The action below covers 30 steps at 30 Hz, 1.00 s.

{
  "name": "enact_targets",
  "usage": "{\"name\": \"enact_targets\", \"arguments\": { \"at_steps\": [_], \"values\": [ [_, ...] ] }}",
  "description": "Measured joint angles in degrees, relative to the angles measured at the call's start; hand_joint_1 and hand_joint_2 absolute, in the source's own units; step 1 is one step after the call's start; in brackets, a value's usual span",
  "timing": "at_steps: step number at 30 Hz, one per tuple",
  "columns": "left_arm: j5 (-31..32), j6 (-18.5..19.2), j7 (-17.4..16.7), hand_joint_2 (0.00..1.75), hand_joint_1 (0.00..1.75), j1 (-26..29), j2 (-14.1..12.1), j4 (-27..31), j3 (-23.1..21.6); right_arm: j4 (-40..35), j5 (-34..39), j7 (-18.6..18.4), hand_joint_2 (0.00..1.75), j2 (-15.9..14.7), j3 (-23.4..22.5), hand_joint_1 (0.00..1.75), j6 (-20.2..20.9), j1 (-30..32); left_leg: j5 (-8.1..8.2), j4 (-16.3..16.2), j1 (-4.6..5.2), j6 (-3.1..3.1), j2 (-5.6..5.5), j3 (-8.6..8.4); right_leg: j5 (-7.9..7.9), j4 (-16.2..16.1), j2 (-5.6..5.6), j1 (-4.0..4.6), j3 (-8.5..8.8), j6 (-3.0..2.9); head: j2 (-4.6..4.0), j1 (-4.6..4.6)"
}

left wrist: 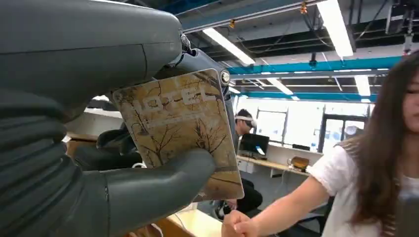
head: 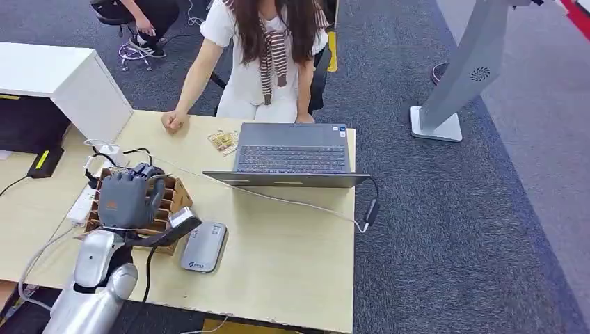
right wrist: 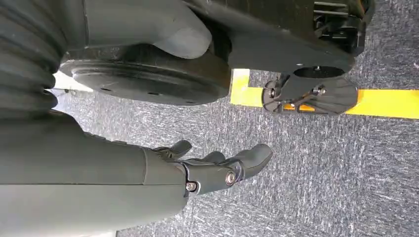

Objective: Pass the card to the sensor for recognition and then transmit it.

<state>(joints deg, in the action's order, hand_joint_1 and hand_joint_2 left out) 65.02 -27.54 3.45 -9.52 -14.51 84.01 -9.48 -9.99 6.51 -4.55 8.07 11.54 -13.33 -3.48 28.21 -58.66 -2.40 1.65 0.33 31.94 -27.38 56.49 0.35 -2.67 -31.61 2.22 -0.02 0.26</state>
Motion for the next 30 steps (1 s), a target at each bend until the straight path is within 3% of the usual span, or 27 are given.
{"name": "enact_targets", "arguments": {
  "at_steps": [10, 15, 21, 30],
  "values": [
    [0.0, 0.9, -0.2, 1.75, 1.75, 2.1, -0.1, 2.5, -1.1, 0.0, 0.1, 0.2, 1.75, 0.0, -0.3, 0.00, -0.2, 0.1, -0.02, 0.0, 0.00, 0.00, 0.00, -0.01, 0.02, 0.0, 0.00, 0.00, 0.01, 0.00, 0.00, -0.02],
    [1.2, 4.6, -1.2, 1.75, 1.75, 2.3, -0.4, 2.5, -1.7, 0.0, 0.2, 0.3, 1.75, 0.0, -0.3, 0.00, -0.4, 0.1, -0.01, 0.0, 0.00, 0.00, -0.01, 0.00, 0.02, 0.0, 0.00, 0.00, 0.00, 0.00, 0.00, 0.00],
    [5.6, 10.2, -2.9, 1.75, 1.75, 2.1, -0.4, 1.5, -5.6, 0.0, 0.2, 0.3, 1.75, 0.0, -0.7, 0.00, -0.3, 0.1, -0.01, 0.0, 0.01, 0.00, 0.00, -0.01, 0.02, 0.0, 0.00, -0.01, -0.01, 0.00, 0.00, 0.00],
    [8.7, 11.4, -4.1, 1.75, 1.75, 1.0, 1.2, -3.2, -11.8, 0.0, 0.1, 0.3, 1.75, 0.0, -0.8, 0.00, -0.1, 0.1, -0.01, 0.0, 0.02, 0.00, 0.00, -0.01, 0.02, 0.0, 0.00, -0.02, -0.01, 0.00, 0.00, 0.00]
  ]
}}
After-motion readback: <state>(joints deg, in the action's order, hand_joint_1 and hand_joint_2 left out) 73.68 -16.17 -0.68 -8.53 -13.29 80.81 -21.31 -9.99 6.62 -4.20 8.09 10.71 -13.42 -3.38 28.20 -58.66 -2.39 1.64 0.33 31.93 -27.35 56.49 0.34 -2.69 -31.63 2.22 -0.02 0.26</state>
